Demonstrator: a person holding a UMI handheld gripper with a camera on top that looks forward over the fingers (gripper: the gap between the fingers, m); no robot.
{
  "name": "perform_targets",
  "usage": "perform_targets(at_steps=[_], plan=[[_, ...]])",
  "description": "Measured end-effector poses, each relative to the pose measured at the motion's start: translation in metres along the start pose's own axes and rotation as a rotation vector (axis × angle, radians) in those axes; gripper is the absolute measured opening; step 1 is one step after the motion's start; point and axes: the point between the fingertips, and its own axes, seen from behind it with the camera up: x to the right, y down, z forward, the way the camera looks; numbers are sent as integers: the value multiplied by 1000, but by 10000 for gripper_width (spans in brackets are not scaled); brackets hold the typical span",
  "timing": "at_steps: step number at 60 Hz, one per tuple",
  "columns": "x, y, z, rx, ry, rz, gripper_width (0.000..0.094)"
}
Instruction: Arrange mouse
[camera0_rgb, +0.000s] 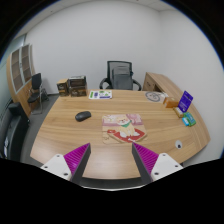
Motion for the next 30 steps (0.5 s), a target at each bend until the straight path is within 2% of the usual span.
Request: perform_targets(at_steps=[30], plan=[[-44, 9, 7, -11, -34, -19, 866]])
